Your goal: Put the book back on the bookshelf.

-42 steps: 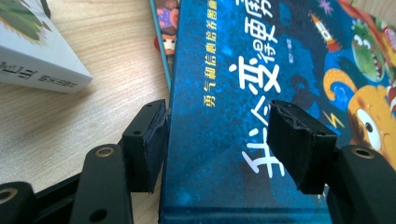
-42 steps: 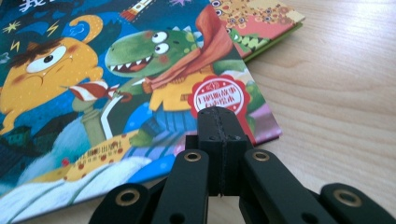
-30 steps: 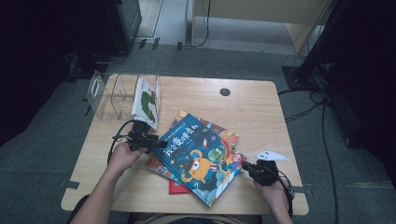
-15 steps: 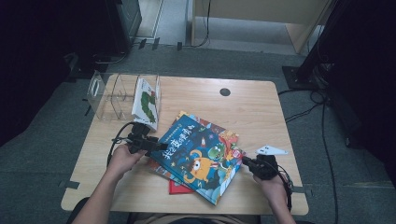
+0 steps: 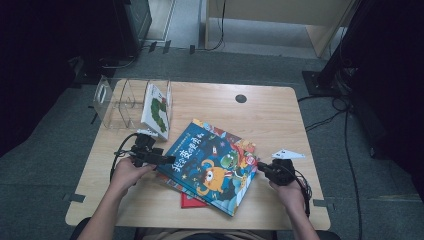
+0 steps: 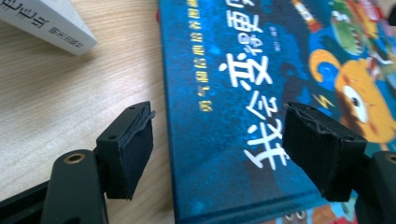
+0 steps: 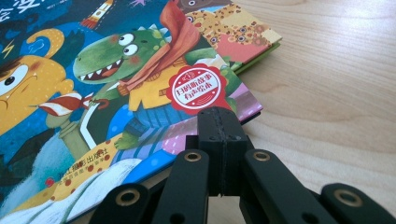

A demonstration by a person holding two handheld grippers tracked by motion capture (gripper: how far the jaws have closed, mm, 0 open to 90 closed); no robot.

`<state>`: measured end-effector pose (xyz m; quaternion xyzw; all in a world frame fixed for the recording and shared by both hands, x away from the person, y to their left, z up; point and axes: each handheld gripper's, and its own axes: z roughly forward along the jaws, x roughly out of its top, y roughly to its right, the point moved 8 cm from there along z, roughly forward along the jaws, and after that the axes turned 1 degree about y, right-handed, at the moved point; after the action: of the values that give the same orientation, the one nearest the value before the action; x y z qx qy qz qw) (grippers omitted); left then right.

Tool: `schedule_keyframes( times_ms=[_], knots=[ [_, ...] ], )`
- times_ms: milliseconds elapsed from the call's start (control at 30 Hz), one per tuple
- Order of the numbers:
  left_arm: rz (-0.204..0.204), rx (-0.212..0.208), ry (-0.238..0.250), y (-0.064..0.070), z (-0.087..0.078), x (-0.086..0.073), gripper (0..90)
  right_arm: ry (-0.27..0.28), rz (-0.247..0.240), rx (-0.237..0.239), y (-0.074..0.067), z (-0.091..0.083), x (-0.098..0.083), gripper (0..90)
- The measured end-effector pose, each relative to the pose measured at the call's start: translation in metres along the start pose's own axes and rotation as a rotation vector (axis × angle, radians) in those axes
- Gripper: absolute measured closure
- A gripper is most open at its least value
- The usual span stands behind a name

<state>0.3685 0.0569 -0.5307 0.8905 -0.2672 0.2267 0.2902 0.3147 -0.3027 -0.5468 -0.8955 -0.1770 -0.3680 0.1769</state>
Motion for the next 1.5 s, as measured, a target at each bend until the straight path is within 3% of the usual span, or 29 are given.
schedule_keyframes(
  times_ms=[67, 400, 500, 567, 600, 800, 867, 1067, 1500],
  knots=[
    [-0.007, -0.013, 0.005, 0.000, -0.002, -0.001, 25.8, -0.003, 0.001, 0.001, 0.000, 0.001, 0.001, 90.0],
    [-0.013, 0.027, 0.016, -0.003, -0.009, -0.007, 32.9, 0.001, -0.007, 0.011, 0.002, 0.011, 0.010, 90.0],
    [-0.021, 0.093, 0.021, -0.005, -0.011, -0.009, 36.1, 0.004, -0.013, 0.017, 0.002, 0.014, 0.013, 90.0],
    [0.008, 0.159, 0.046, -0.006, -0.013, -0.008, 34.0, 0.005, -0.014, 0.021, 0.003, 0.015, 0.014, 90.0],
    [0.018, 0.168, 0.048, -0.006, -0.014, -0.008, 31.8, 0.005, -0.014, 0.024, 0.002, 0.016, 0.015, 90.0],
    [-0.056, 0.054, 0.019, -0.007, -0.009, -0.009, 32.1, 0.015, -0.021, 0.038, 0.003, 0.021, 0.019, 90.0],
    [-0.062, 0.034, 0.012, -0.008, -0.009, -0.010, 31.5, 0.015, -0.022, 0.043, 0.004, 0.022, 0.020, 90.0],
    [-0.057, 0.028, 0.027, -0.009, -0.009, -0.009, 29.7, 0.015, -0.034, 0.049, 0.004, 0.026, 0.024, 90.0],
    [-0.069, 0.045, -0.016, -0.013, 0.001, -0.010, 31.0, 0.022, -0.060, 0.057, 0.003, 0.036, 0.033, 90.0]
  ],
)
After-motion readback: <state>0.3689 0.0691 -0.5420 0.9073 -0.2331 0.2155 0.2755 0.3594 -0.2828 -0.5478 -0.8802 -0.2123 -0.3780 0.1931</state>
